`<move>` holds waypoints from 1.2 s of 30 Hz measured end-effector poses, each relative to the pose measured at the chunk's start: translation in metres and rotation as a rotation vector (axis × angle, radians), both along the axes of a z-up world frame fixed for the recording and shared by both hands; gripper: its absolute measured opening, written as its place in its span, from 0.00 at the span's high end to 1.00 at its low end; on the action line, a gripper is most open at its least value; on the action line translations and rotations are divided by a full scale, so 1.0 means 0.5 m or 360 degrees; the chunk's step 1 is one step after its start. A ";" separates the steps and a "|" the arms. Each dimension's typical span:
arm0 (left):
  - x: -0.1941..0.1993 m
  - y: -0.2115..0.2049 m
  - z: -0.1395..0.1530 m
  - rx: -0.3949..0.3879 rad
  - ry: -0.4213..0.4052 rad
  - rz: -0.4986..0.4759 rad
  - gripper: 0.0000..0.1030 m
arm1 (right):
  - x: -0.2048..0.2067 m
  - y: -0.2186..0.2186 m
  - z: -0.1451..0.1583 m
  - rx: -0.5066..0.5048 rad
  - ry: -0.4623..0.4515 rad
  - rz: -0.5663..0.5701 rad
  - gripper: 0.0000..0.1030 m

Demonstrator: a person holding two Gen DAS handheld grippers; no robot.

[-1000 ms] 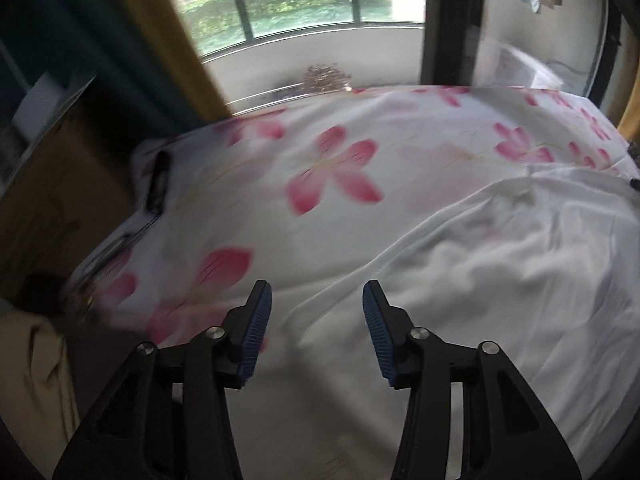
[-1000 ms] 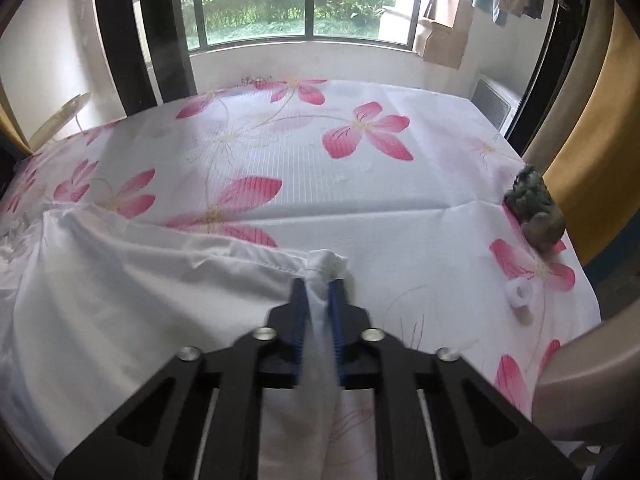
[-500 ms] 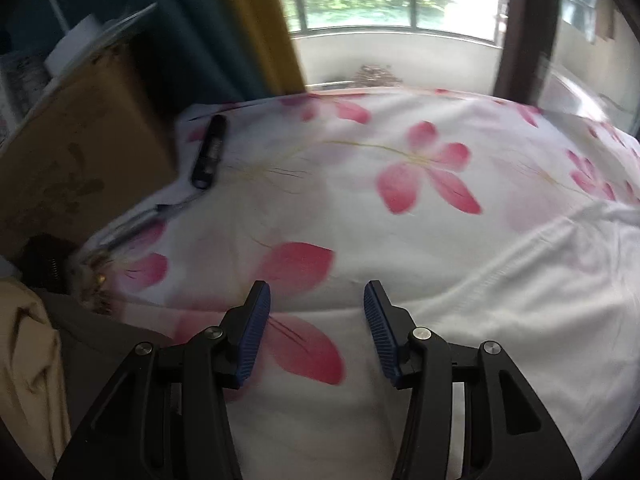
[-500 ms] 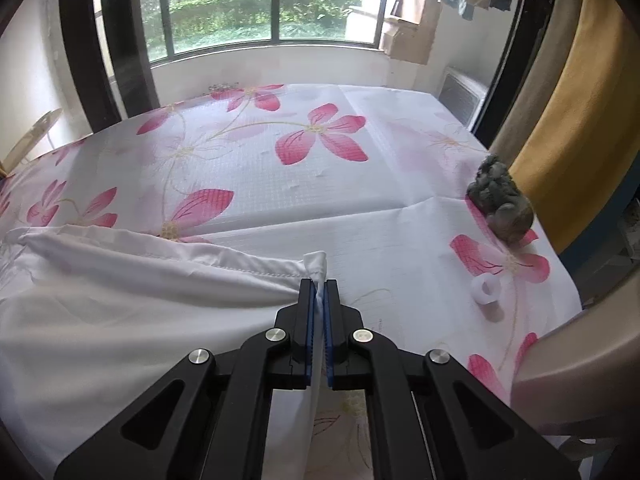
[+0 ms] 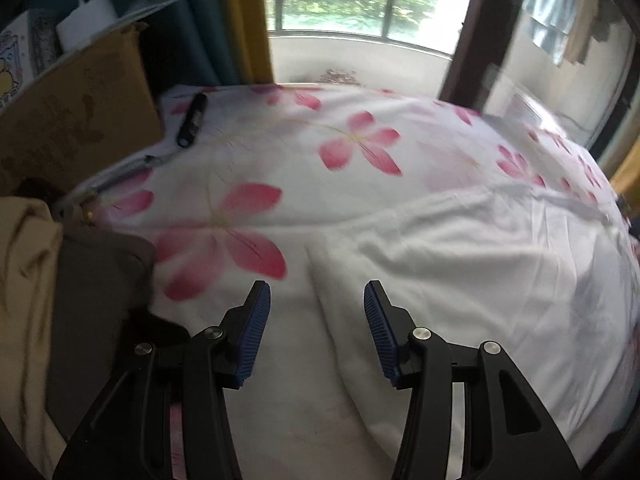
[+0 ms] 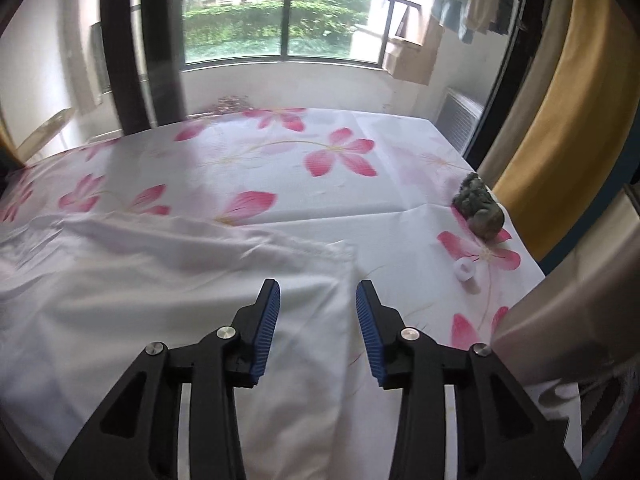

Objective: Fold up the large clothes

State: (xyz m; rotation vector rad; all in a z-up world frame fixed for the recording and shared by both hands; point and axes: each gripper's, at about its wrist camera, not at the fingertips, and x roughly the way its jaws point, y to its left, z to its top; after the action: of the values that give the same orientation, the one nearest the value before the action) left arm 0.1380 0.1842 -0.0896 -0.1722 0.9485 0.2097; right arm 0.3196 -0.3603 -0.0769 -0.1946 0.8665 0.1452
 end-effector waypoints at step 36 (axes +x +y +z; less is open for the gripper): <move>-0.166 -0.244 -0.051 0.0097 -0.0085 -0.0195 0.55 | -0.281 0.246 -0.089 -0.0068 0.0046 0.0465 0.33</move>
State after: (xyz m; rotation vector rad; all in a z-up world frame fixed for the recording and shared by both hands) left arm 0.0548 0.0624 -0.1151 -0.0633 0.8952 0.1203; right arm 0.1792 -0.2374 -0.1213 -0.3596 0.8671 0.4032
